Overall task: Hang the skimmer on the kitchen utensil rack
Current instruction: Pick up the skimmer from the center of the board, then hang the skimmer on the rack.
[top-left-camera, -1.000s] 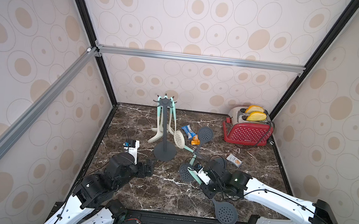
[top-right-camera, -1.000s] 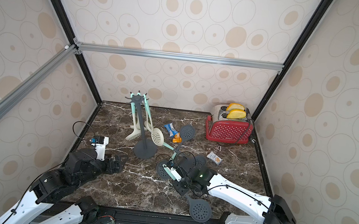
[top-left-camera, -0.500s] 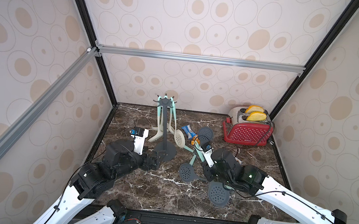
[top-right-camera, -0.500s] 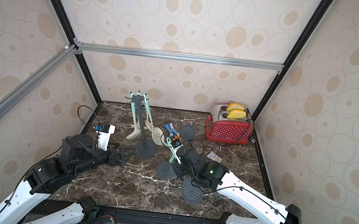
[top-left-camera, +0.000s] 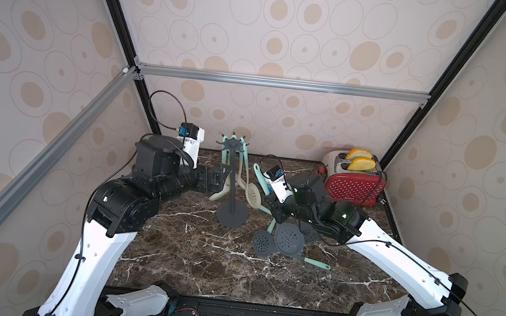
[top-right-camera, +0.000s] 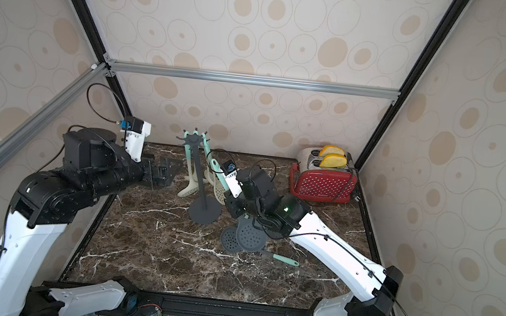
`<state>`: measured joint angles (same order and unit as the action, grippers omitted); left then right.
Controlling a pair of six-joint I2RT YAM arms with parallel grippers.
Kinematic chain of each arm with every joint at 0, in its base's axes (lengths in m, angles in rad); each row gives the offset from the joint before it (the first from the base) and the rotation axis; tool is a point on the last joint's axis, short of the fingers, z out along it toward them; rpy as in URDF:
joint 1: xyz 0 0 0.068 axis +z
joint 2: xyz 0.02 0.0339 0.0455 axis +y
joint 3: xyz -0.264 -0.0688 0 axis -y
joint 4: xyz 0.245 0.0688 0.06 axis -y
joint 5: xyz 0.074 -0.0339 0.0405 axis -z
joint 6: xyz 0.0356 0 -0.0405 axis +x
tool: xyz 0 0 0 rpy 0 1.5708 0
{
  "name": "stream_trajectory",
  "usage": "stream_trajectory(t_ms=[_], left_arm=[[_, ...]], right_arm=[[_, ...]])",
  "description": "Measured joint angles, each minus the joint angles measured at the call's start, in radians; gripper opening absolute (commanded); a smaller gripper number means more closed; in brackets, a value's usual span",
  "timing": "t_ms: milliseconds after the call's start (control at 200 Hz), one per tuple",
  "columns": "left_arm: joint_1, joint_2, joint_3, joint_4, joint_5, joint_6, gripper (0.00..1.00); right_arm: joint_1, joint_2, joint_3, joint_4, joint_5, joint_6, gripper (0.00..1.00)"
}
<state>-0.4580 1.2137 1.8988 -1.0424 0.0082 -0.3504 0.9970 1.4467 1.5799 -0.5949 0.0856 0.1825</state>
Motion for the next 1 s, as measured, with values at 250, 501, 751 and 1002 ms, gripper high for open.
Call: stream_trajectory(t_ms=[250,501,751,1002], left_arm=[[0.101,0.169,0.176,-0.076,0.024,-0.010,0.99],[0.205,0.249,0.176,-0.067,0.192,-0.060,0.99],[0.211,0.285,0.186,-0.049,0.261,-0.076,0.99],[0.215,0.317,0.186,-0.051,0.200,-0.063,0.99]], right_arm=[[-0.040,0.103,0.192,-0.079,-0.096,-0.004,0.00],[-0.060,0.159,0.261,-0.132,-0.156,-0.003,0.00],[-0.063,0.188,0.290,-0.165,-0.182,-0.003,0.00],[-0.064,0.234,0.352,-0.194,-0.197,-0.004,0.00]])
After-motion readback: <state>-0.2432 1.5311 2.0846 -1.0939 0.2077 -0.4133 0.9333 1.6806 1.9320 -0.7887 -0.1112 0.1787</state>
